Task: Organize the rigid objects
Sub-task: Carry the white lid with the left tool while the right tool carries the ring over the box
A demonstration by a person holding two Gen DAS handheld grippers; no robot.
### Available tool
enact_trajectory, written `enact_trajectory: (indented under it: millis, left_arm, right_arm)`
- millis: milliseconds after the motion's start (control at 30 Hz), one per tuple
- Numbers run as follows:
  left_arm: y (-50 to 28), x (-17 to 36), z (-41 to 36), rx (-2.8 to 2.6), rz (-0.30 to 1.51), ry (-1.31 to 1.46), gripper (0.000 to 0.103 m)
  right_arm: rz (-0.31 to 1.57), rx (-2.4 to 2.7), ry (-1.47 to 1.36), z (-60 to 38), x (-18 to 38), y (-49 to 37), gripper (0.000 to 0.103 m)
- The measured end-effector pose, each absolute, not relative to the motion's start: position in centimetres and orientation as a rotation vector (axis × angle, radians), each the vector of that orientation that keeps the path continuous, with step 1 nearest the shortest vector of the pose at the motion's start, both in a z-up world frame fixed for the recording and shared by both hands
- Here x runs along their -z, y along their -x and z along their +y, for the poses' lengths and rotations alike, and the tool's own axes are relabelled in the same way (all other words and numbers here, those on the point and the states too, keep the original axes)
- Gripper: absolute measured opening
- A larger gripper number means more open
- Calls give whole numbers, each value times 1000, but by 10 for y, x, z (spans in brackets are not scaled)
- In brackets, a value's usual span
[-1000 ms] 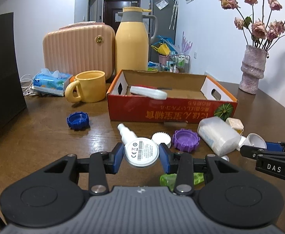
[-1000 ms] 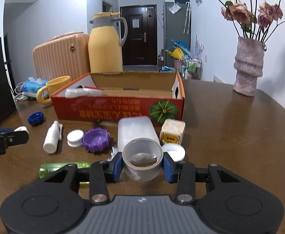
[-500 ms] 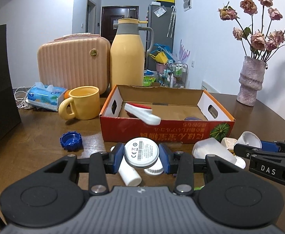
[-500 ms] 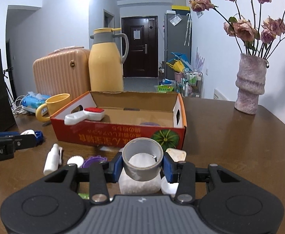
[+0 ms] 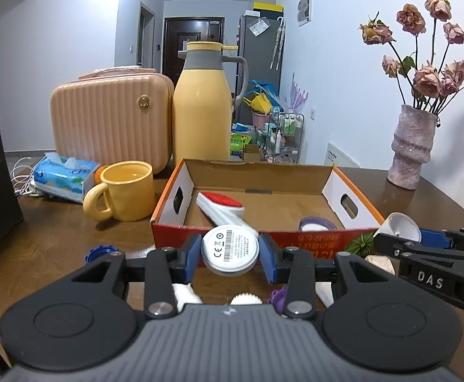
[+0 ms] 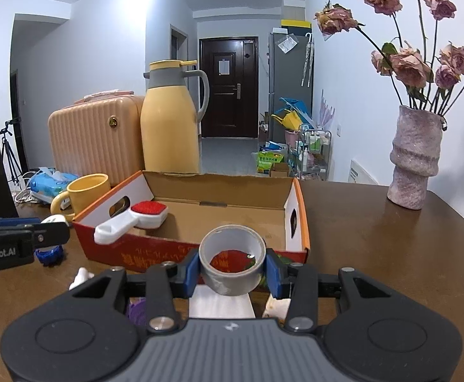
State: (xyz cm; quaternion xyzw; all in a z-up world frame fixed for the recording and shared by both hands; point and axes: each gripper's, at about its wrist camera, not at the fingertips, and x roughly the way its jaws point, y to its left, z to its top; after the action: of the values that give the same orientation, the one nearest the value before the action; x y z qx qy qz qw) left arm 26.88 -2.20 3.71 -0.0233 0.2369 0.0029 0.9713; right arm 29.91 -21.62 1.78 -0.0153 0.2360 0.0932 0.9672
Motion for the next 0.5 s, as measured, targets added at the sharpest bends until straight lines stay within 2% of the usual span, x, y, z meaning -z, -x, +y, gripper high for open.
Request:
enact_trajectory:
  millis: [500]
  left_arm:
    - [-314, -45, -29, -14, 459, 31, 40]
  right_arm:
    - [473, -207, 37, -201, -19, -338, 41]
